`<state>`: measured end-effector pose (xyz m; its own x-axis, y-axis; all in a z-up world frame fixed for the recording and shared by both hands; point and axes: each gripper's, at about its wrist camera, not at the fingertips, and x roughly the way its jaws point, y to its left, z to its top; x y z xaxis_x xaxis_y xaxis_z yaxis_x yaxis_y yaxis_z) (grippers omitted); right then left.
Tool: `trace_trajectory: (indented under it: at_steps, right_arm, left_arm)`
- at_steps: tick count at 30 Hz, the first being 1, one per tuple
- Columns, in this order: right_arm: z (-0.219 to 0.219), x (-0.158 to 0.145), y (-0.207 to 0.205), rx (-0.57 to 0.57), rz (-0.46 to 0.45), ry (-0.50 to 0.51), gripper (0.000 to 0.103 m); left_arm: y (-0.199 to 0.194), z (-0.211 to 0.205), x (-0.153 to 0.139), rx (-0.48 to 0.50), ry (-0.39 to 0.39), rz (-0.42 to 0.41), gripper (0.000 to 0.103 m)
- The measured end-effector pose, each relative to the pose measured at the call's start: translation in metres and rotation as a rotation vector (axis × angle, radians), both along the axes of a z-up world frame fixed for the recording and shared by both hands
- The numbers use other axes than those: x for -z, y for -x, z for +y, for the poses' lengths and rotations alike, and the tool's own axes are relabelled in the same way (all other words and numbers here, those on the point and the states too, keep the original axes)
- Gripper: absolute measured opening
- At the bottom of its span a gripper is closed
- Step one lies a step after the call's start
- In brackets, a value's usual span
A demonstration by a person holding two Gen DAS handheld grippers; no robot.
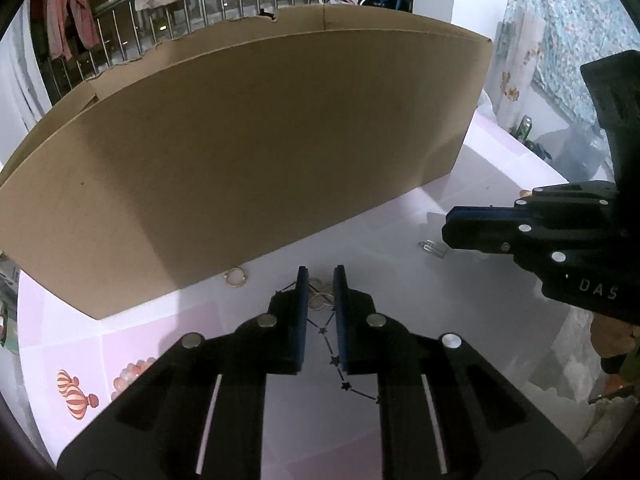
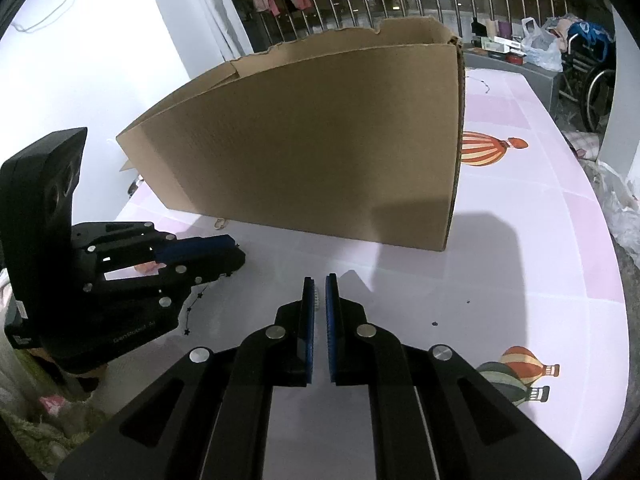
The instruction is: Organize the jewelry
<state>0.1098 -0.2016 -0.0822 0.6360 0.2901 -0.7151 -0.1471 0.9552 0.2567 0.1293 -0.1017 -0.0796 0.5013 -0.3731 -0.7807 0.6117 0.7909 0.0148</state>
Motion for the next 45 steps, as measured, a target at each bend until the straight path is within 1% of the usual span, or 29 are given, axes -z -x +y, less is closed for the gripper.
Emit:
trace_trajectory:
  at_steps: [3, 5, 6, 11, 14, 17, 18, 19, 20, 22, 24, 25, 26, 27, 29, 30, 32, 33, 36, 38, 39, 40, 41, 42, 44, 45]
  right_arm:
    - [-0.001, 0.000, 0.000, 0.001, -0.002, 0.000, 0.006]
    - [0.000, -0.001, 0.001, 0.001, -0.004, 0.003, 0.006]
    - [0.000, -0.001, 0.001, 0.001, -0.005, 0.003, 0.006]
    - [-0.001, -0.003, 0.002, 0.003, -0.005, 0.006, 0.006]
    - [-0.001, -0.004, 0.002, 0.000, -0.008, 0.003, 0.006]
    - [0.002, -0.005, 0.002, -0.013, -0.002, -0.013, 0.007]
    - [0.003, -0.004, 0.001, -0.019, 0.002, -0.020, 0.012]
    - [0.005, -0.003, 0.000, -0.025, 0.001, -0.022, 0.019]
    - [0.010, -0.003, 0.000, -0.035, -0.003, -0.022, 0.023]
    - [0.014, -0.002, -0.002, -0.045, -0.003, -0.022, 0.026]
    - [0.032, -0.001, -0.007, -0.086, -0.010, -0.016, 0.028]
    - [0.032, -0.001, -0.007, -0.086, -0.010, -0.016, 0.030]
    - [0.044, 0.000, -0.011, -0.109, -0.017, 0.005, 0.031]
    - [0.044, 0.000, -0.011, -0.109, -0.017, 0.005, 0.032]
    - [0.063, 0.003, -0.019, -0.135, -0.016, 0.040, 0.032]
    - [0.063, 0.003, -0.019, -0.135, -0.016, 0.040, 0.032]
    - [0.074, 0.005, -0.024, -0.144, -0.019, 0.079, 0.032]
    - [0.082, 0.006, -0.029, -0.142, -0.027, 0.128, 0.032]
    - [0.088, 0.005, -0.033, -0.148, -0.025, 0.152, 0.032]
    - [0.096, 0.004, -0.038, -0.153, -0.023, 0.199, 0.031]
    - [0.100, 0.004, -0.037, -0.151, -0.024, 0.224, 0.030]
    - [0.103, 0.004, -0.038, -0.156, -0.021, 0.245, 0.025]
    - [0.103, 0.004, -0.038, -0.156, -0.021, 0.245, 0.021]
    - [0.105, 0.003, -0.039, -0.160, -0.010, 0.242, 0.020]
    - [0.109, 0.000, -0.042, -0.171, 0.024, 0.252, 0.013]
    - [0.109, 0.000, -0.042, -0.171, 0.024, 0.252, 0.011]
  left_arm:
    - [-0.001, 0.002, -0.002, -0.005, 0.006, 0.008, 0.011]
    - [-0.001, 0.004, -0.003, -0.002, 0.019, 0.008, 0.008]
    - [0.000, 0.005, -0.003, 0.001, 0.019, 0.007, 0.000]
    - [0.000, 0.009, -0.004, -0.008, 0.034, 0.026, 0.000]
    - [0.000, 0.016, -0.005, -0.015, 0.073, 0.056, 0.000]
    - [0.002, 0.024, -0.006, -0.046, 0.091, 0.062, 0.000]
    - [0.003, 0.029, -0.007, -0.064, 0.096, 0.062, 0.000]
    - [0.003, 0.032, -0.007, -0.077, 0.096, 0.061, 0.000]
    - [0.004, 0.035, -0.008, -0.094, 0.093, 0.057, 0.000]
    - [0.005, 0.043, -0.008, -0.129, 0.082, 0.051, 0.000]
    - [0.006, 0.046, -0.010, -0.146, 0.080, 0.047, 0.000]
    - [0.006, 0.049, -0.011, -0.156, 0.077, 0.040, 0.000]
    - [0.007, 0.051, -0.012, -0.162, 0.076, 0.034, 0.000]
    - [0.008, 0.052, -0.013, -0.168, 0.076, 0.034, 0.000]
    - [0.006, 0.053, -0.013, -0.178, 0.079, 0.039, 0.000]
    - [0.006, 0.055, -0.012, -0.182, 0.084, 0.043, 0.000]
    - [0.006, 0.058, -0.011, -0.187, 0.086, 0.045, 0.000]
    - [0.006, 0.060, -0.010, -0.187, 0.088, 0.044, 0.000]
    - [0.008, 0.067, -0.005, -0.190, 0.095, 0.044, 0.000]
    - [0.008, 0.070, -0.003, -0.196, 0.104, 0.047, 0.001]
    - [0.007, 0.072, -0.002, -0.200, 0.109, 0.050, 0.001]
    - [0.007, 0.072, -0.002, -0.202, 0.111, 0.052, 0.001]
    - [0.007, 0.074, -0.001, -0.206, 0.115, 0.052, 0.001]
    - [0.006, 0.074, -0.001, -0.209, 0.118, 0.052, 0.001]
    - [0.005, 0.075, -0.001, -0.212, 0.122, 0.056, 0.002]
    - [0.004, 0.076, 0.000, -0.215, 0.126, 0.058, 0.002]
